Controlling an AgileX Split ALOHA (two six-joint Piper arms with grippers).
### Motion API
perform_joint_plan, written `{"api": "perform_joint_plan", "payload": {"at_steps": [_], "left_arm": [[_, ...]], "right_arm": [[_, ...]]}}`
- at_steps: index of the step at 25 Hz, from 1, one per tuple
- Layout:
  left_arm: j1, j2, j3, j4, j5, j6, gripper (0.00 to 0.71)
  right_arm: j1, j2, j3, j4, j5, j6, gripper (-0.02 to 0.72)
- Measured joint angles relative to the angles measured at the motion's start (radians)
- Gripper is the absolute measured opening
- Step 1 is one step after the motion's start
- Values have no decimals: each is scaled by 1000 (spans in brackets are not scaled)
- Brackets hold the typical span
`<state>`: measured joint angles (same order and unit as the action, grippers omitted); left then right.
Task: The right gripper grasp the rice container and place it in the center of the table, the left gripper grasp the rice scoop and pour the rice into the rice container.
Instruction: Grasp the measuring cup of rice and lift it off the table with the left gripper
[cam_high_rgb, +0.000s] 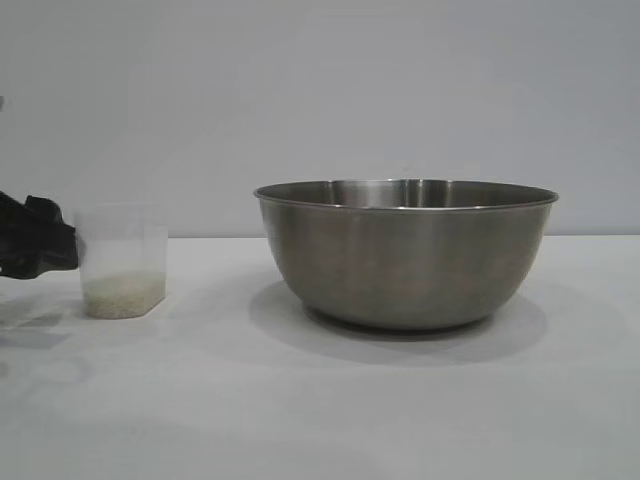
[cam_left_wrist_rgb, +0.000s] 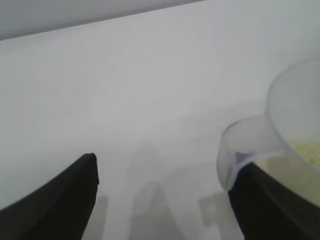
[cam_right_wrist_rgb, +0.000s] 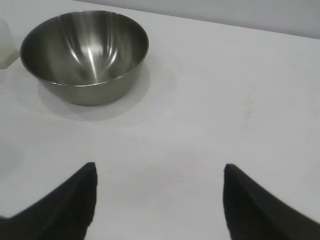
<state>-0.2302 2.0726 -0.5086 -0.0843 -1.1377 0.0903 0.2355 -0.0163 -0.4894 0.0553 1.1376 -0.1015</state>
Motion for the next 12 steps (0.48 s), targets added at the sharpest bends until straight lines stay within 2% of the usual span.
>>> {"api": "perform_joint_plan", "payload": {"at_steps": [1,2,5,12], "left_arm": [[0,0,0,2,0,0,167],[0,0,0,11,0,2,98],[0,0,0,49,0,8,0],[0,-7,0,175,2,17,0]], "right_arm": [[0,0,0,0,0,0,494],[0,0,0,0,0,0,494],[0,0,0,0,0,0,494],[0,0,0,0,0,0,494]]}}
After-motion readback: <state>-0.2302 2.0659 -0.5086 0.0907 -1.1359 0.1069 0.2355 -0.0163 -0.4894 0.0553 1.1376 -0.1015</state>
